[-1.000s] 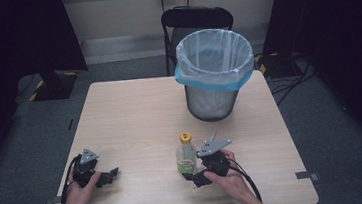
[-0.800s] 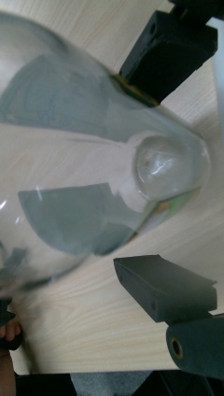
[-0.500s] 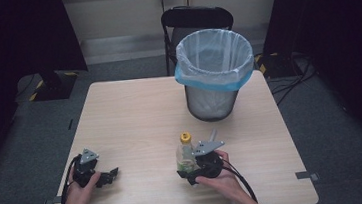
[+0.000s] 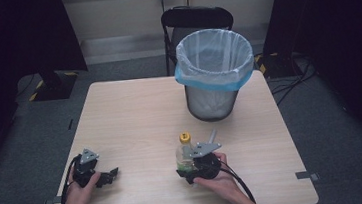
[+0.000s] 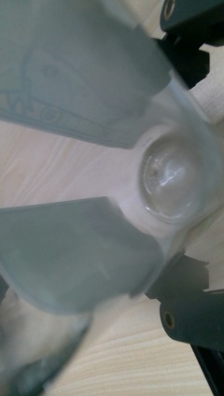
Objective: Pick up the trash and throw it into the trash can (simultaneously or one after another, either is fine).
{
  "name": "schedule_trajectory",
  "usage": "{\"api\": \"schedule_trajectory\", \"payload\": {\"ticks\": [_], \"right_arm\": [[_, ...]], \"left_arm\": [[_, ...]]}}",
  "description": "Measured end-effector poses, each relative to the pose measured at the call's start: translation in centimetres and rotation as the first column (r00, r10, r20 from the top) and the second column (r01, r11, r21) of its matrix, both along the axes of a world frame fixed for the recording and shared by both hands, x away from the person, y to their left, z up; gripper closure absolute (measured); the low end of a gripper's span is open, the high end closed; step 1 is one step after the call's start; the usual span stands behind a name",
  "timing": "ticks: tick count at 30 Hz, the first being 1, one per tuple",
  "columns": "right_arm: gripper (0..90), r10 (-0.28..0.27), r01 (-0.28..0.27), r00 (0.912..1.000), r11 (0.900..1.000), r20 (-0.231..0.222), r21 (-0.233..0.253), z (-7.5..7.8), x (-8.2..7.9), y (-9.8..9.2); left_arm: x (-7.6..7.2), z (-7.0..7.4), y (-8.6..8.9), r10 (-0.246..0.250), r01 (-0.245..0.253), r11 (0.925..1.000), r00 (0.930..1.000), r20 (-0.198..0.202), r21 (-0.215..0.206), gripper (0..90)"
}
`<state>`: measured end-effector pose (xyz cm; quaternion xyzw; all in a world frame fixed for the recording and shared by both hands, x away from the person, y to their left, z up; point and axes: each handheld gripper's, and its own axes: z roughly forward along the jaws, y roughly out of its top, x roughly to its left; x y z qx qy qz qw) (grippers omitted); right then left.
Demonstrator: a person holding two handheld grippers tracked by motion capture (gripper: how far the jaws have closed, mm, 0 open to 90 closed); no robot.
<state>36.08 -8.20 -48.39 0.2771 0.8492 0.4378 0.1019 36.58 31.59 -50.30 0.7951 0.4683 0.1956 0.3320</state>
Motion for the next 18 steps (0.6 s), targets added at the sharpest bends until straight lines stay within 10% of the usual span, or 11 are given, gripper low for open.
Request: {"api": "schedule_trajectory", "payload": {"ticks": [18], "right_arm": [[28.0,-0.001,0.001,1.0000,1.000,0.003,-0.010,0.98,-0.17,0.54]], "left_arm": [[0.01,0.00,0.01,-0.002,0.002,1.0000,1.0000,0.000,0.000,0.0]]}}
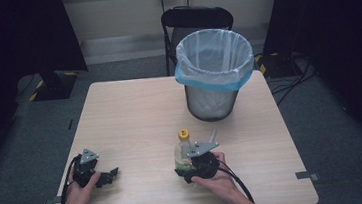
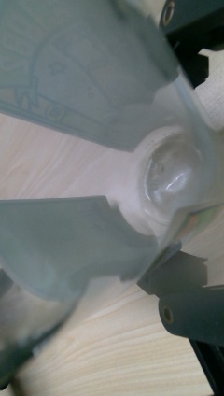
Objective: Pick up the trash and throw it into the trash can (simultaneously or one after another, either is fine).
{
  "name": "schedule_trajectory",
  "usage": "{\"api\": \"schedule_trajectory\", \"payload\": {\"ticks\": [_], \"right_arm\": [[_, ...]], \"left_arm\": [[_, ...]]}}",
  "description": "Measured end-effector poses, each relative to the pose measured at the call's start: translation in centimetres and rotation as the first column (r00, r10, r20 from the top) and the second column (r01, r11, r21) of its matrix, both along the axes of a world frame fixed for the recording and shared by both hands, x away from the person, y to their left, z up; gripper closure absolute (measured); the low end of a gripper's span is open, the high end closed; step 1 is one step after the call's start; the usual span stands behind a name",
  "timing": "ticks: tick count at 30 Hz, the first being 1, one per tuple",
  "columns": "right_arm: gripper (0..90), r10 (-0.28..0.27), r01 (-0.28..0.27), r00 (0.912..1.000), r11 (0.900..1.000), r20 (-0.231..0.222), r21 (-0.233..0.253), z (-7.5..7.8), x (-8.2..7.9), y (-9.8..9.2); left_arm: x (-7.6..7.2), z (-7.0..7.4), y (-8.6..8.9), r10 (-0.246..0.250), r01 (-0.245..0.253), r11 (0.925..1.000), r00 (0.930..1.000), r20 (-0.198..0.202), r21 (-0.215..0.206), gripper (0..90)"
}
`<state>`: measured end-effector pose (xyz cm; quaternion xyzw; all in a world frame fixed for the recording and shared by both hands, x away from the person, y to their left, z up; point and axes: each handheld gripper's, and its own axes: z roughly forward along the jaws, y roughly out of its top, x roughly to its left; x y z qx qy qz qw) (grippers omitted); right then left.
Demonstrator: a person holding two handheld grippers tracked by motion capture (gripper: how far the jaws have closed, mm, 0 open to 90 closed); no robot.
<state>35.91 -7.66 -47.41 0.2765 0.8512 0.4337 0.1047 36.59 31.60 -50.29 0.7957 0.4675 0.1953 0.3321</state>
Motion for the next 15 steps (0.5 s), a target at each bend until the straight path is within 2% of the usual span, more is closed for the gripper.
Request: {"api": "schedule_trajectory", "payload": {"ticks": [6,8,15], "right_arm": [[28.0,-0.006,0.006,1.0000,1.000,-0.006,0.023,0.6,0.2,-0.4],[28.0,-0.006,0.006,1.0000,1.000,0.005,0.021,0.8,0.3,-0.5],[28.0,-0.021,0.020,0.9997,0.997,0.013,0.075,2.3,0.9,-1.3]], "left_arm": [[0.0,0.0,0.0,0.000,0.000,1.0000,1.0000,0.000,0.000,0.0],[0.0,0.0,0.0,0.002,-0.002,1.0000,1.0000,0.001,-0.002,0.0],[0.0,0.0,0.0,0.000,0.000,1.0000,1.0000,0.000,0.000,0.0]]}}
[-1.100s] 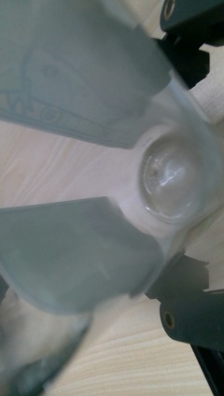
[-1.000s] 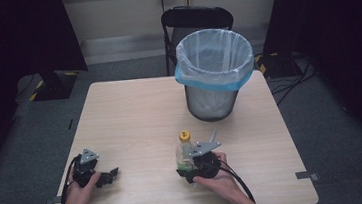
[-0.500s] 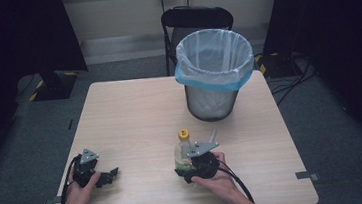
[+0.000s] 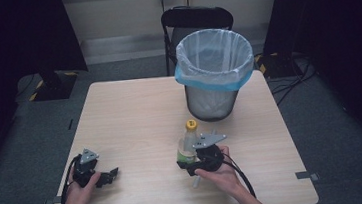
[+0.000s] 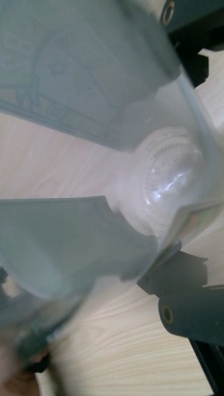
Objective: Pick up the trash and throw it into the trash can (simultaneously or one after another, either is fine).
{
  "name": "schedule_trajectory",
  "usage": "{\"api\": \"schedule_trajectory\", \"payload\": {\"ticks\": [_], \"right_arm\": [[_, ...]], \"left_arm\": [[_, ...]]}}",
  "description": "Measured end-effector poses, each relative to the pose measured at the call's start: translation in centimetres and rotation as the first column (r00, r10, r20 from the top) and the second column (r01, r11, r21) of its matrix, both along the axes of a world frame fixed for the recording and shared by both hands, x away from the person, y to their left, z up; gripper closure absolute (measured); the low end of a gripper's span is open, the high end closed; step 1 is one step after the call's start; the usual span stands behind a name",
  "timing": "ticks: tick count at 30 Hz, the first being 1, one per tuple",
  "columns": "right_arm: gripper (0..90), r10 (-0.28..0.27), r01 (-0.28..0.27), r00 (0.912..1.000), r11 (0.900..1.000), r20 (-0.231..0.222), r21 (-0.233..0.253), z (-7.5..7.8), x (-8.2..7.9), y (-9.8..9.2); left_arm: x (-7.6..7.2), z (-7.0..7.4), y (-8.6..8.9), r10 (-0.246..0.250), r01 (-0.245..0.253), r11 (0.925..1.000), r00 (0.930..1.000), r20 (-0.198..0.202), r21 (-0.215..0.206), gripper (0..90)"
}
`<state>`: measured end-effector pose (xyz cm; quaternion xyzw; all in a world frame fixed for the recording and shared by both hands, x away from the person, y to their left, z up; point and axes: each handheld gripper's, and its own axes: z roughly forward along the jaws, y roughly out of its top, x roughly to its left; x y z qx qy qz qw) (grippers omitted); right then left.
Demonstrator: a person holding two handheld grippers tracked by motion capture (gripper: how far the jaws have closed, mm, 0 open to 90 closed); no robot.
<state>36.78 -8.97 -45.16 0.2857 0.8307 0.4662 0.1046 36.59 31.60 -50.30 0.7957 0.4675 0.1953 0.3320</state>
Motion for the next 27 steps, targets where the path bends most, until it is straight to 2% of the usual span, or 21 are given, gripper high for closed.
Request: {"api": "schedule_trajectory", "payload": {"ticks": [14,27], "right_arm": [[28.0,-0.039,0.037,0.9991,0.996,0.019,0.078,2.3,1.1,-1.4],[28.0,-0.034,0.026,0.9975,0.992,0.062,0.120,5.0,2.0,-1.2]], "left_arm": [[0.0,0.0,0.0,0.000,0.000,1.0000,1.0000,0.001,0.000,0.0],[0.0,0.0,0.0,0.000,0.000,1.0000,1.0000,0.000,0.000,0.0]]}}
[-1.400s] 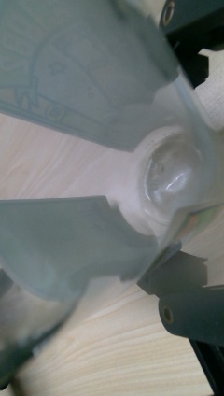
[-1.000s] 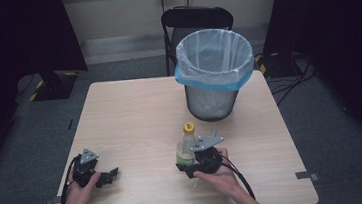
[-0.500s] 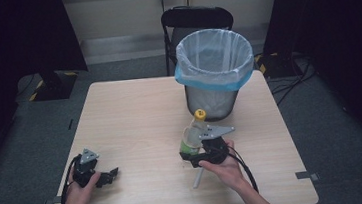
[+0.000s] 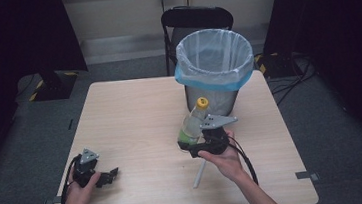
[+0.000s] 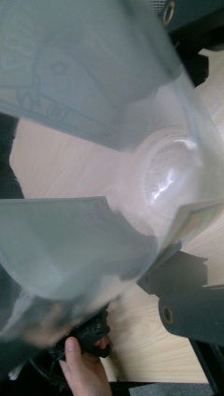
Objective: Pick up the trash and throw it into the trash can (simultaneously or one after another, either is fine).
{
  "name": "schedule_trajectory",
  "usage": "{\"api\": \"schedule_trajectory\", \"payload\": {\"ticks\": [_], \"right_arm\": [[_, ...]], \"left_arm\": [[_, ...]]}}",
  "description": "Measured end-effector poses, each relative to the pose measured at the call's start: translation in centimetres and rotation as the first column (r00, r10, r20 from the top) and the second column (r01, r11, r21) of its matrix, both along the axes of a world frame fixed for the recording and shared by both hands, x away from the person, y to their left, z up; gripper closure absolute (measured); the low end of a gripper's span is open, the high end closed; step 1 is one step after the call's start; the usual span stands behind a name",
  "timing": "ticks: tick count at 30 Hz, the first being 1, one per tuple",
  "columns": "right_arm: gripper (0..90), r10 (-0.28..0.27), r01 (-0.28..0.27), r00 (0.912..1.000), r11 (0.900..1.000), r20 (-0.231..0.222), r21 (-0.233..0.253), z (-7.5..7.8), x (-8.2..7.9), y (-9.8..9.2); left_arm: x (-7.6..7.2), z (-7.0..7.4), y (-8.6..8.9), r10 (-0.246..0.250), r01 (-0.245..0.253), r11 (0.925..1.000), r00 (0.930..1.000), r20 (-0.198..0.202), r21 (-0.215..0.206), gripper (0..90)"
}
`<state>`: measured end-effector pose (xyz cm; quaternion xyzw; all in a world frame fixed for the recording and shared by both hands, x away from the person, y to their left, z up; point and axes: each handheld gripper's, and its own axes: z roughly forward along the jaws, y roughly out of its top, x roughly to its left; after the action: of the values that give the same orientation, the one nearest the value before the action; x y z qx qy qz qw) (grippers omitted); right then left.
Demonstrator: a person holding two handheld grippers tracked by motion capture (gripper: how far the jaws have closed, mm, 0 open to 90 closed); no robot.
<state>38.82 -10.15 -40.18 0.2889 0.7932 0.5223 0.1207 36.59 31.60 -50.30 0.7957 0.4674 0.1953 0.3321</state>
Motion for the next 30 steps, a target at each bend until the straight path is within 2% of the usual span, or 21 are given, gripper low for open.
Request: {"api": "schedule_trajectory", "payload": {"ticks": [6,7,11,18,25,30], "right_arm": [[28.0,-0.002,0.002,0.9999,1.000,0.013,0.030,1.4,0.4,-0.2],[28.0,-0.003,0.001,0.9996,0.999,0.027,0.042,2.1,0.6,-0.3],[28.0,0.000,-0.003,0.9988,0.998,0.049,0.066,3.3,0.8,-0.5],[28.0,-0.009,0.002,0.9963,0.996,0.086,0.085,5.6,1.3,-1.0],[28.0,-0.017,-0.001,0.9926,0.990,0.120,0.142,8.0,1.5,-1.6],[28.0,-0.023,-0.003,0.9880,0.987,0.153,0.163,9.9,2.0,-1.9]], "left_arm": [[0.0,0.0,0.0,0.000,0.000,1.0000,1.0000,0.000,0.000,0.0],[0.0,0.0,0.0,0.000,0.000,1.0000,1.0000,0.000,0.000,0.0],[0.0,0.0,0.0,0.000,0.000,1.0000,1.0000,0.000,0.000,0.0],[0.0,0.0,0.0,0.000,0.000,1.0000,1.0000,0.000,0.000,0.0],[0.0,0.0,0.0,0.000,0.000,1.0000,1.0000,0.000,0.000,0.0],[0.0,0.0,0.0,0.000,0.000,1.0000,1.0000,0.000,0.000,0.0]]}}
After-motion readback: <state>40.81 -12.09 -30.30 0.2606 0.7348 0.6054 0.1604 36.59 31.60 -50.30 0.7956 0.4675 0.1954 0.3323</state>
